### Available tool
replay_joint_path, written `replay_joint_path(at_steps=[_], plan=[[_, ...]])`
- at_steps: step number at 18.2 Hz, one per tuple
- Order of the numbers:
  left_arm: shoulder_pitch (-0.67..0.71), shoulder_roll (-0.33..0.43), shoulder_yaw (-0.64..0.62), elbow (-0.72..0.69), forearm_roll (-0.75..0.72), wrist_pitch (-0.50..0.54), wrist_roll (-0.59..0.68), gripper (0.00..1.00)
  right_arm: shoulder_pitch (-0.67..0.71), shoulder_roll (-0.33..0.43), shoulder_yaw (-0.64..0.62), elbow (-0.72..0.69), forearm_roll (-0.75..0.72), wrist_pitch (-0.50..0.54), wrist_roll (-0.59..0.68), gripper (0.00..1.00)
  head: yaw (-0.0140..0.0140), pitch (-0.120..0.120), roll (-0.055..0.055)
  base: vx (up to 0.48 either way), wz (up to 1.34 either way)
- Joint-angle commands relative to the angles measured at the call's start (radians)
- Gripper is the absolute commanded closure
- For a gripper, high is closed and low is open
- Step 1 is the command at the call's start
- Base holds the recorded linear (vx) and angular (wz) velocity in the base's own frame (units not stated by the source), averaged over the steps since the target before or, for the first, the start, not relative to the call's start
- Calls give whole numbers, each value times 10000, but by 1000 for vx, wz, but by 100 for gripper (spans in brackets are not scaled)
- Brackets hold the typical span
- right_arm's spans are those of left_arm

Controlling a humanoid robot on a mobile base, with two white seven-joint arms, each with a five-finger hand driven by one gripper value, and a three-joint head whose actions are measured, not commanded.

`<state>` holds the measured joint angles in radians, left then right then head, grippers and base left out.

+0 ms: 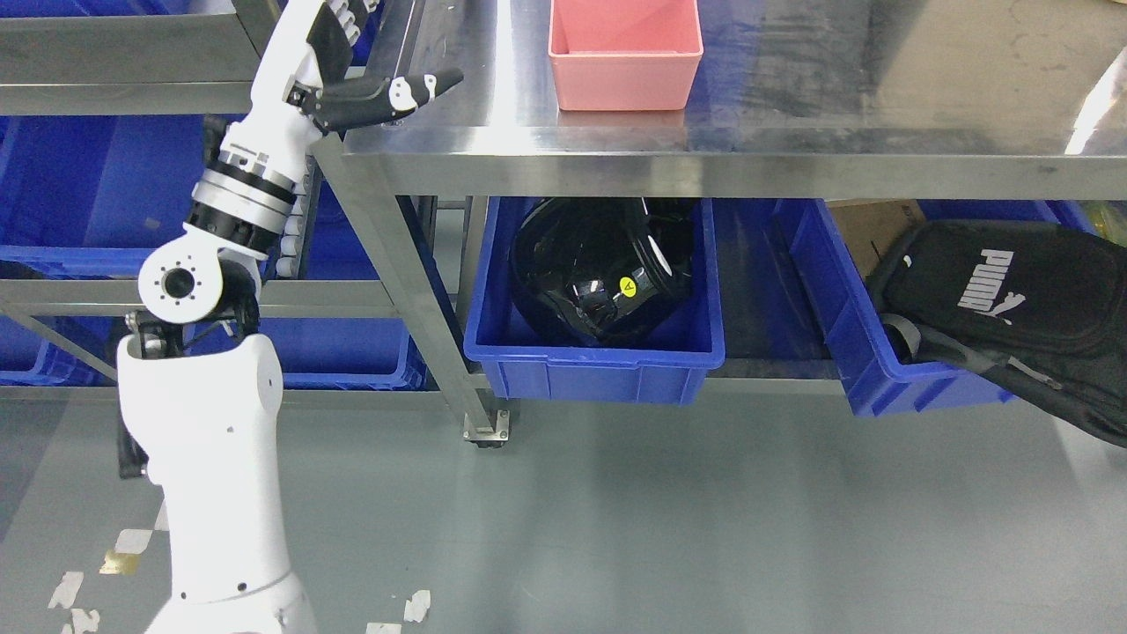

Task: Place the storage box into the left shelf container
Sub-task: 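Raise the left hand up toward the pink box on the shelf top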

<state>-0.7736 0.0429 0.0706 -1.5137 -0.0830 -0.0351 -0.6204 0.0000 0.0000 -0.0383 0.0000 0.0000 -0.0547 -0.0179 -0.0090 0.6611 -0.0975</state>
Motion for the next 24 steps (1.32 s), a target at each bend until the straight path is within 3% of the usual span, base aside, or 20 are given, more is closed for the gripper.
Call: replay_joint_path(at_steps=[1,5,8,13,24], plan=[[-2415,768,-1499,2462,-1668,136,-1616,1,-185,-175,0,-174,0,-5,-5,1,0,0,0,1,14],[-3796,387,-3372,4455,-2435,121,-1972,1,-185,-175,0,-174,0,-5,-5,1,0,0,0,0,4],[-4672,-254,-3865,5670,-3248,121,-2598,1,-185,-175,0,-174,0,-5,-5,1,0,0,0,0,0],[-4705,-254,-4141,6116,-4277,121,-3490,1,-185,-175,0,-174,0,-5,-5,1,0,0,0,0,0],[-5378,-254,-4464,7098,-4968,-17,-3046,1,-185,-175,0,-174,0,-5,-5,1,0,0,0,0,0]])
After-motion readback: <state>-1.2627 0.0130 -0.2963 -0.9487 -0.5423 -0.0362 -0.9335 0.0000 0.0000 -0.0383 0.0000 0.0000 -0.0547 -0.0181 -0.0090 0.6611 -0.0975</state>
